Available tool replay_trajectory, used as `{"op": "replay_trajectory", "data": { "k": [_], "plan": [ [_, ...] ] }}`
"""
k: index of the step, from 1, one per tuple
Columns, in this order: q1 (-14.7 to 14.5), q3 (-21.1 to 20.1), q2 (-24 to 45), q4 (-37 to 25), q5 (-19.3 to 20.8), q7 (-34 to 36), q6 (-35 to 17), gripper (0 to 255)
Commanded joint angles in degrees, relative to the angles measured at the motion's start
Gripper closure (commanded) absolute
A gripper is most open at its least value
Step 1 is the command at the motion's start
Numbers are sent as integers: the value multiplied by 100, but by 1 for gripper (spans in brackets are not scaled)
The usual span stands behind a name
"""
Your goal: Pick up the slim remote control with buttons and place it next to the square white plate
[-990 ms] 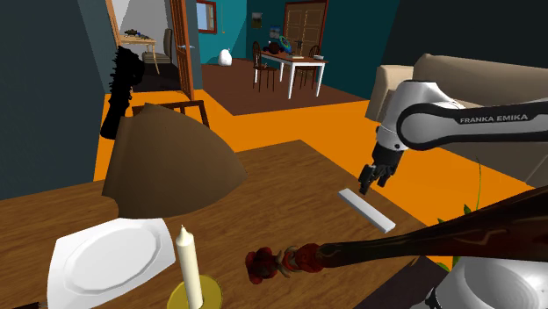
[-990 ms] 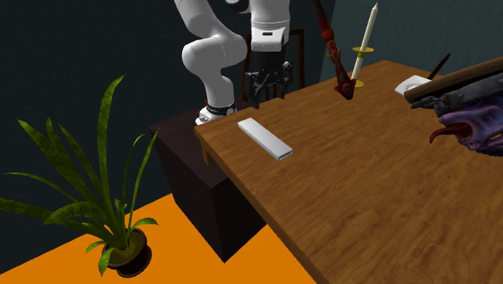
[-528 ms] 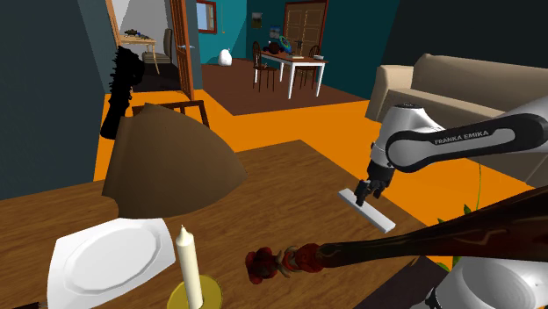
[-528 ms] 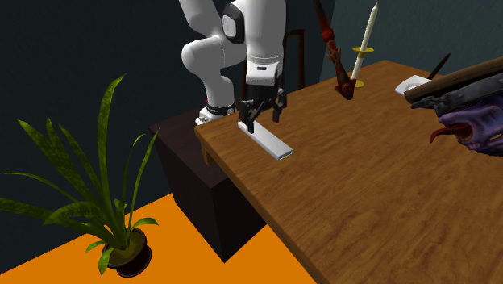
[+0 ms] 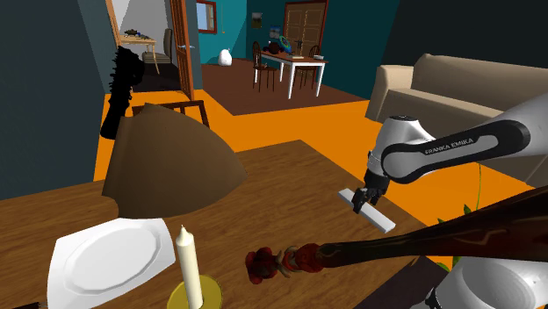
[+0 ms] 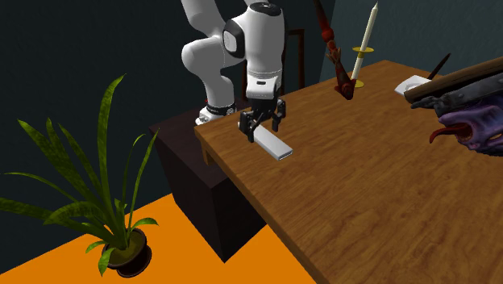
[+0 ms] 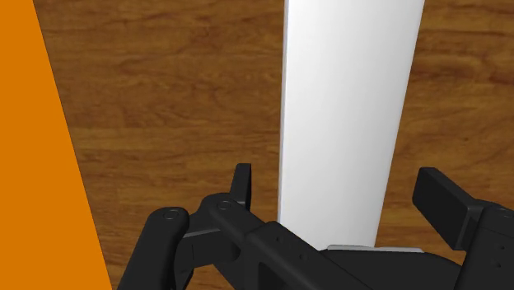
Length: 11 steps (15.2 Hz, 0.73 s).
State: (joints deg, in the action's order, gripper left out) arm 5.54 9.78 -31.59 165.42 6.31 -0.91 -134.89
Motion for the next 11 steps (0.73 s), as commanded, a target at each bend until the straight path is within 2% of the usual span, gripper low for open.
{"op": "replay_trajectory", "data": {
  "k": [1, 5, 6, 11],
  "plan": [
    [1, 3, 13, 8, 2, -2, -23, 0],
    [1, 3, 13, 7, 2, -2, -21, 0],
    [1, 3, 13, 7, 2, -2, -21, 255],
    [1, 3, 12, 7, 2, -2, -21, 255]
  ]
}}
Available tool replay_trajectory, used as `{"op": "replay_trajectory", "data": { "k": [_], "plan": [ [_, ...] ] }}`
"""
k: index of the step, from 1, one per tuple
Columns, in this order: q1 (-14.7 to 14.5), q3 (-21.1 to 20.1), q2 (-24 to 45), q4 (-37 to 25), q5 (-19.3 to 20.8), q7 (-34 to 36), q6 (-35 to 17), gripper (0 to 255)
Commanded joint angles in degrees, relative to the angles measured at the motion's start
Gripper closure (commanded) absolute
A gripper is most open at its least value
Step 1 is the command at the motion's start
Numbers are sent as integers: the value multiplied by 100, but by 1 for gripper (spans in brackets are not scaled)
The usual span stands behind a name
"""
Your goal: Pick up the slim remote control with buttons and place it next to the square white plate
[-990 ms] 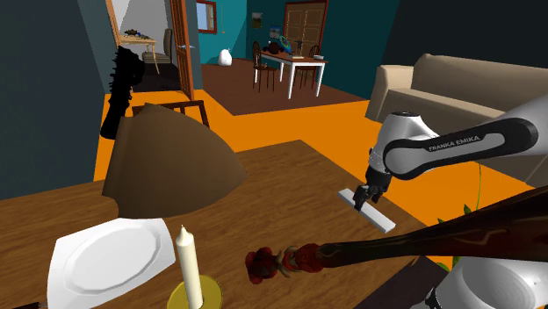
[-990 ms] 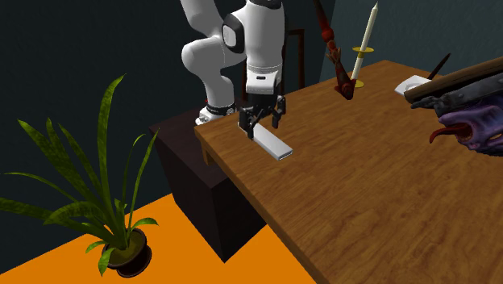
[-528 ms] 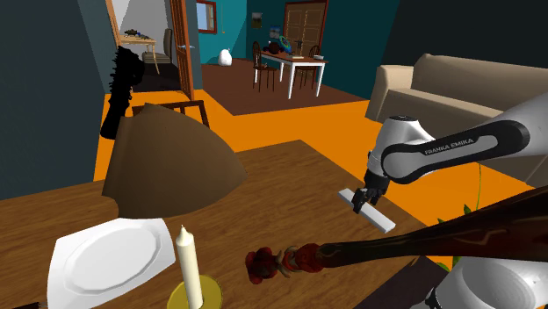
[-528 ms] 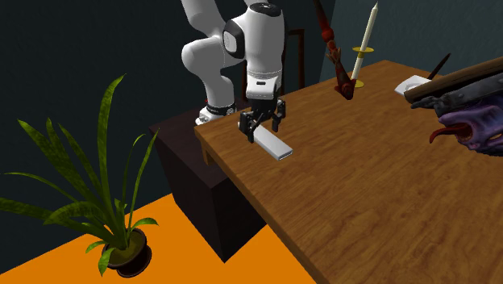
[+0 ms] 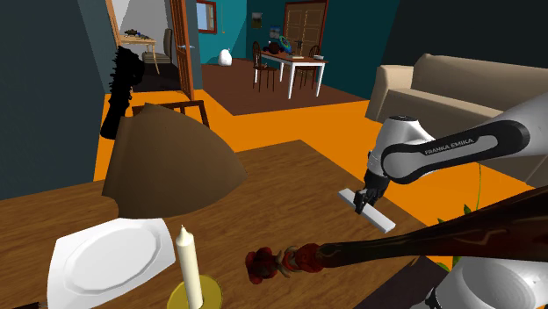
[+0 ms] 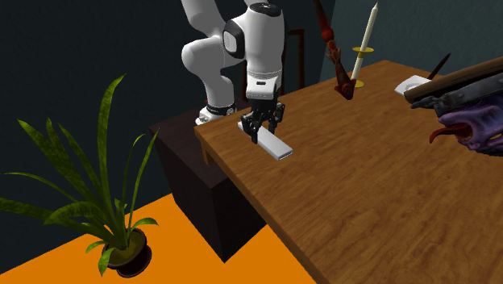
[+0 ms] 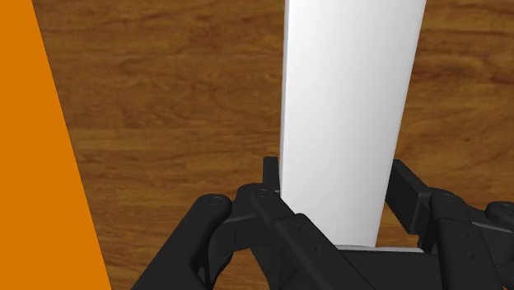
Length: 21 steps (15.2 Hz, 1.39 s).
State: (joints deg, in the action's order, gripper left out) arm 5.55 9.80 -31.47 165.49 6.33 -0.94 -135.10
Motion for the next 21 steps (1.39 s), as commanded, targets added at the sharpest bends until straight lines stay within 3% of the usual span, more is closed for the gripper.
{"op": "replay_trajectory", "data": {
  "k": [1, 4, 21],
  "plan": [
    [0, 0, 0, 0, 0, 0, 0, 255],
    [0, 0, 1, 1, 0, 1, -2, 255],
    [-11, -144, -894, -833, -89, 17, 1725, 255]
  ]
}}
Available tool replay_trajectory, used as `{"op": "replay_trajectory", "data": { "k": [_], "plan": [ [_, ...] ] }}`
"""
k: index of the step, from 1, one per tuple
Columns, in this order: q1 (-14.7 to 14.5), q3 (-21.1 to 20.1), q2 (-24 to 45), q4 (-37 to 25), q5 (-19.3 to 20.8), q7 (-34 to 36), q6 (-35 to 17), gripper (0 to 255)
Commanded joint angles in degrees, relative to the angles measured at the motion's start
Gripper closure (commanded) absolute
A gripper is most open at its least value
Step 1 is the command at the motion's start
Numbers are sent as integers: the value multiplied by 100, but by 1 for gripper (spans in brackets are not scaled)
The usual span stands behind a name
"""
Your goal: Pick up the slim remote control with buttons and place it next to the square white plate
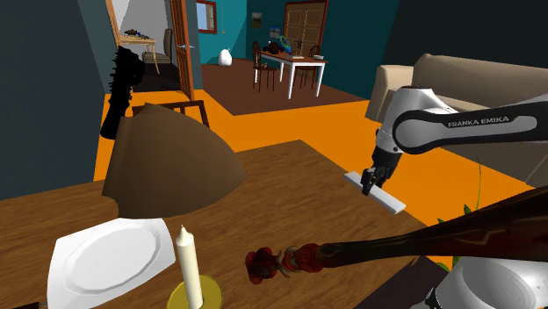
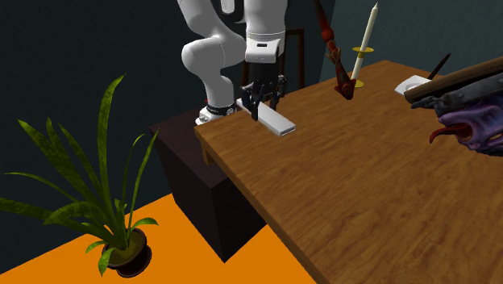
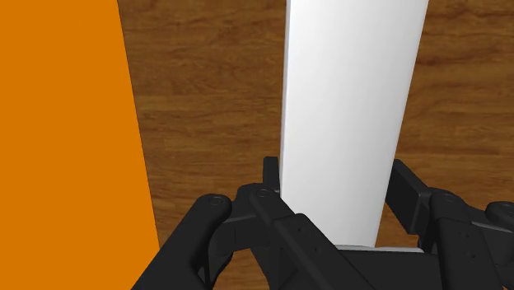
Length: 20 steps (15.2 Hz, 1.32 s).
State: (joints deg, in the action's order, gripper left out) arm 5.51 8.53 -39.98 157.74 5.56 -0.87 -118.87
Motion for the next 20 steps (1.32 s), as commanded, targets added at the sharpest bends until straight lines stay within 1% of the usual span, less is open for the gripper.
{"op": "replay_trajectory", "data": {
  "k": [1, 4, 9, 13, 20],
  "plan": [
    [-9, -24, -74, -118, -18, 10, 193, 255],
    [-14, -41, -136, -255, -31, 11, 392, 255],
    [-453, -622, 304, -511, -451, 707, 218, 255],
    [-743, -1056, 774, -844, -718, 1236, 77, 255],
    [-1102, -1748, 1768, -1677, -964, 2129, -105, 255]
  ]
}}
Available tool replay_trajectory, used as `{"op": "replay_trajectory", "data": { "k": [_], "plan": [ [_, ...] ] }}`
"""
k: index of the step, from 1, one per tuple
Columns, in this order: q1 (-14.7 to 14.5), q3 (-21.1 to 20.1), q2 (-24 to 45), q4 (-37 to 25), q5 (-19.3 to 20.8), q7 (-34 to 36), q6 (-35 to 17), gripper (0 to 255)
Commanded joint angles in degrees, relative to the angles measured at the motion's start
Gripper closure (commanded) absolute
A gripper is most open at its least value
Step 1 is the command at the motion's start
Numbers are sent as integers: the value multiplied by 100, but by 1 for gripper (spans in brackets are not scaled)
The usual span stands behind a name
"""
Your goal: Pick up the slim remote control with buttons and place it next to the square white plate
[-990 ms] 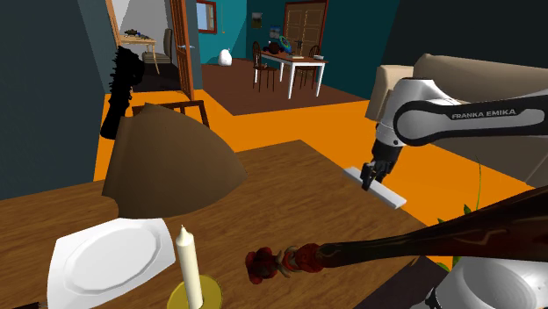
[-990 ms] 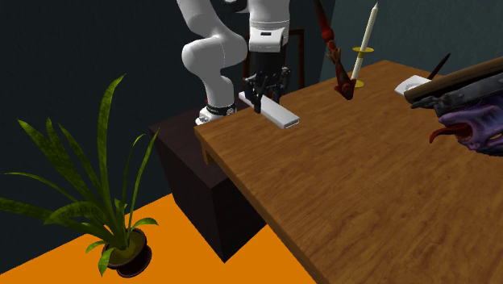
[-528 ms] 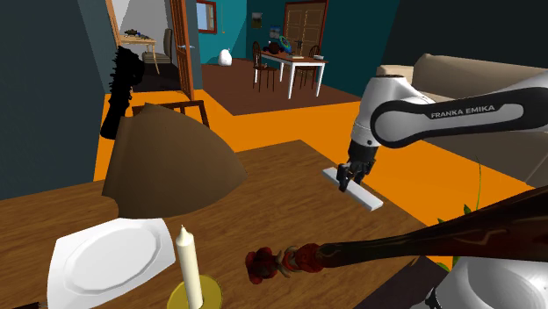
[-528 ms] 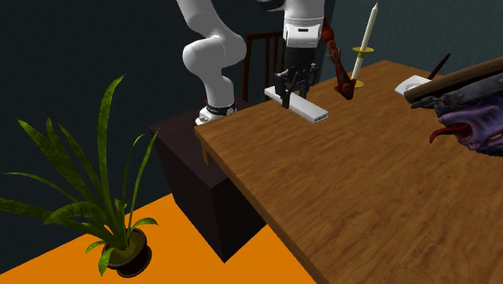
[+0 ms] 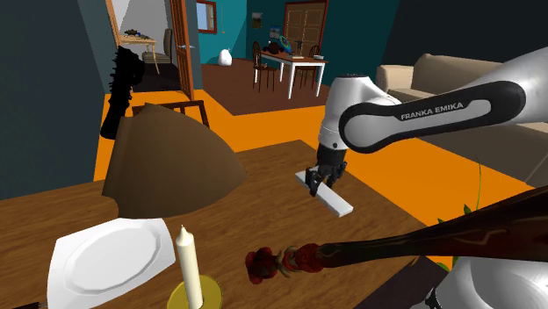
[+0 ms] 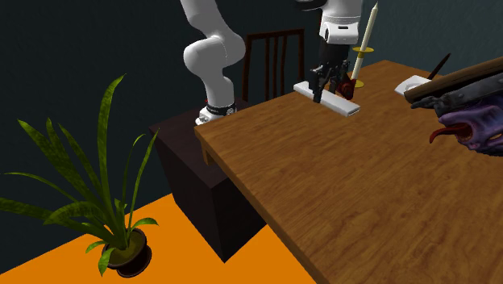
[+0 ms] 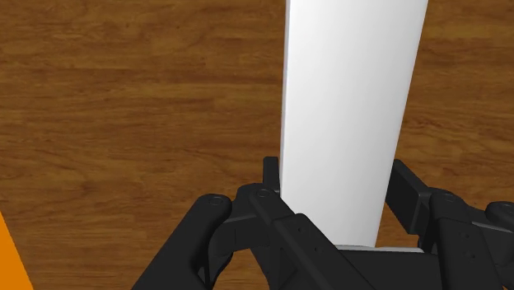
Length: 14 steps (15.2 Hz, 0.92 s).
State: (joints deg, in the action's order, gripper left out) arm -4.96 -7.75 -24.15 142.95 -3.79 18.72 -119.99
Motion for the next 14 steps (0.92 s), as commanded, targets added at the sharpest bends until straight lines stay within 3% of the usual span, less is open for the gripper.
{"op": "replay_trajectory", "data": {
  "k": [1, 7, 14],
  "plan": [
    [-92, -213, 340, -342, -39, 297, -9, 255],
    [-281, -722, 1327, -1323, 57, 1077, -25, 255],
    [-549, -1164, 2609, -2749, 469, 2011, 163, 255]
  ]
}}
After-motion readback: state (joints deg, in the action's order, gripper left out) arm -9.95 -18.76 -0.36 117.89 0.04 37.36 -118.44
